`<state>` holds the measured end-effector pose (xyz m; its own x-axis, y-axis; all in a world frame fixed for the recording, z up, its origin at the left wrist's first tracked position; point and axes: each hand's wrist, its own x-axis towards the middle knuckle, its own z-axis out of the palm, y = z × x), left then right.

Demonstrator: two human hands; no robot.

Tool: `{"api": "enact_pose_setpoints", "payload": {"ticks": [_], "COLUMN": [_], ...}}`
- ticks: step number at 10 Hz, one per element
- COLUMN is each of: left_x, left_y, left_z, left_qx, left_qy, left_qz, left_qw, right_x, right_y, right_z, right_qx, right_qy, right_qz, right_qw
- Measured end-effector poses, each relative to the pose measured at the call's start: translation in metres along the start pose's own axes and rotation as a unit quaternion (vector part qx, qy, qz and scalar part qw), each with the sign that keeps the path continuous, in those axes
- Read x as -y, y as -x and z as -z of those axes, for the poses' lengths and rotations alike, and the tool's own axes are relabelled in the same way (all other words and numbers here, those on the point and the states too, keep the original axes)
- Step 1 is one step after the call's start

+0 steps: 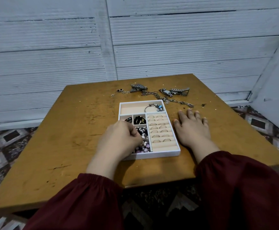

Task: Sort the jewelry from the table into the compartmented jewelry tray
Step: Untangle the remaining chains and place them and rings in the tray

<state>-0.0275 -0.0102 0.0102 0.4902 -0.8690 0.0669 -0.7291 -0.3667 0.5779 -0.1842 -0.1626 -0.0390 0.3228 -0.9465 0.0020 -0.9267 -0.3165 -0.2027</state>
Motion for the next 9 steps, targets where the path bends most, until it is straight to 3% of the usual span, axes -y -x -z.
{"api": "enact_pose_setpoints", "payload": {"ticks": [3,5,9], "left_x": [-0.001,0.002,0.012], "left_y": [0.0,-0.002,-0.007], "left_z": [0.003,0.006,0.007], "left_qx": [0.014,0.069,0.031], "left_qy": [-0.041,-0.039,-0.085], "left_qz": [0.018,-0.087,-0.08], "left_qw": [0.999,0.993,0.993], "right_x": [-0.001,-0.001,-0.001], "right_y": [-0.001,-0.001,-0.001], "right_z": [-0.002,-0.002,-0.001], "right_qx": [-0.009,-0.009,-0.009], "right_qy": [-0.004,-0.004,-0.005], "right_qz": [0.004,0.004,0.003], "right_qw": [1.0,1.0,1.0]}}
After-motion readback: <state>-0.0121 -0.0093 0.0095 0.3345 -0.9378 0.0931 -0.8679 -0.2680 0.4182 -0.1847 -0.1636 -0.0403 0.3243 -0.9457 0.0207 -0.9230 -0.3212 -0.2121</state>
